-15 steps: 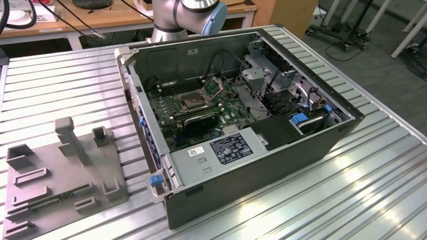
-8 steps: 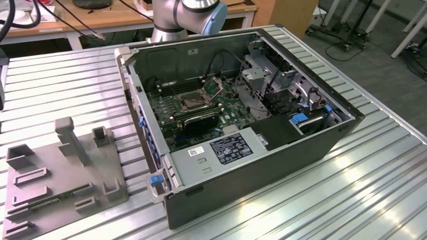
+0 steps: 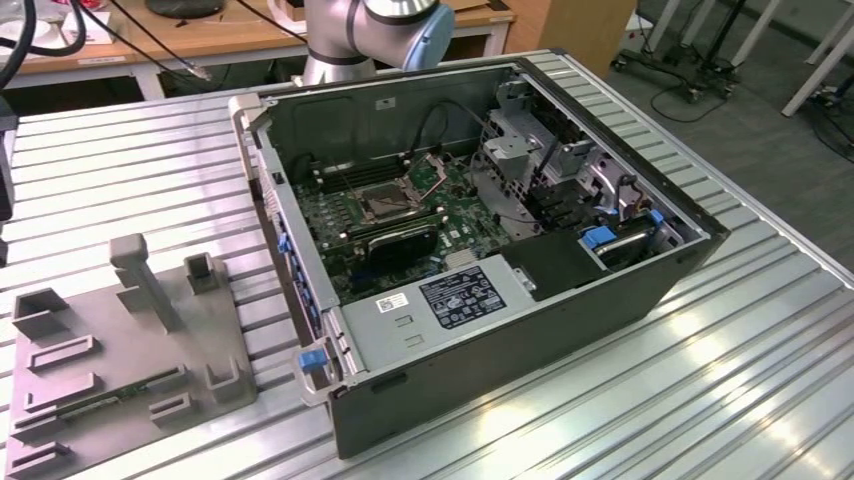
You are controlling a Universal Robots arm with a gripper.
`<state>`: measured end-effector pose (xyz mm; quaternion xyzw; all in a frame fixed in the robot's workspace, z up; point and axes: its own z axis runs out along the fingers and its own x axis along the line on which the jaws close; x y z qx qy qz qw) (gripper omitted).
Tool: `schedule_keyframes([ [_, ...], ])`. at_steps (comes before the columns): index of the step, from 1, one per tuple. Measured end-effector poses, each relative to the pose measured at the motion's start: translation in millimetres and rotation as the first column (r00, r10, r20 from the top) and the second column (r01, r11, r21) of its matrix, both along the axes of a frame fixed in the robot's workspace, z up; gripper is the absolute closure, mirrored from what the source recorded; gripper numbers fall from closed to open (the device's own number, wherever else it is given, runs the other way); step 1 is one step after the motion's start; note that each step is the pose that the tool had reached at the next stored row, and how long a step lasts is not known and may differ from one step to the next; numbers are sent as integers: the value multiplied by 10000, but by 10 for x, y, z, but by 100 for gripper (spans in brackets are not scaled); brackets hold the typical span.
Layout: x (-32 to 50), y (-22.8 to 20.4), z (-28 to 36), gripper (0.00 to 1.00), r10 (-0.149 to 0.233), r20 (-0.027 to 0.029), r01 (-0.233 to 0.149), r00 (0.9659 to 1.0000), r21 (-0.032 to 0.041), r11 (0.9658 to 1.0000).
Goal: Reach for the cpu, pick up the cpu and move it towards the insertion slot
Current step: 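Pick up the cpu and move it towards the insertion slot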
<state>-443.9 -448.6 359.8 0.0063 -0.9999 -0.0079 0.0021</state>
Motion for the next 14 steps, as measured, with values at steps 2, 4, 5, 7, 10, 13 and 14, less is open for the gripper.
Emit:
schedule_keyframes([
  [2, 1, 0, 0, 45, 0, 1, 0, 10000, 0, 10000],
  [4, 1, 0, 3, 45, 0, 1, 0, 10000, 0, 10000],
  [5, 1, 0, 12, 45, 0, -2, 0, 10000, -1, 10000],
  [7, 1, 0, 31, 45, 0, 0, 0, 10000, 0, 10000],
  [10, 1, 0, 63, 45, 0, 0, 0, 10000, 0, 10000],
  [13, 1, 0, 94, 45, 1, 0, -1, 10000, 0, 10000],
  [14, 1, 0, 99, 45, 0, 2, 0, 10000, 1, 10000],
])
